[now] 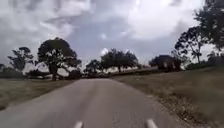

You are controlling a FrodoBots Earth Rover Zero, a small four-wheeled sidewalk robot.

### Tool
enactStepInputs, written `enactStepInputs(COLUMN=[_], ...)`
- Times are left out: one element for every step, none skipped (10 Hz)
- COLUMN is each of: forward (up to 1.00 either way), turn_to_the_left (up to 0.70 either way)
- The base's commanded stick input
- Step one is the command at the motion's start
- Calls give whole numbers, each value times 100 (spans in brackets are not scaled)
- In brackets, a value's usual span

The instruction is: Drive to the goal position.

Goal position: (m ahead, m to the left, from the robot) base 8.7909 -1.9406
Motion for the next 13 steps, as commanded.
enactStepInputs(forward=[85,85,85,85,85,85,85,85,85,85,85,85,85], turn_to_the_left=[0,0,0,0,0,0,0,0,0,5,21,33,22])
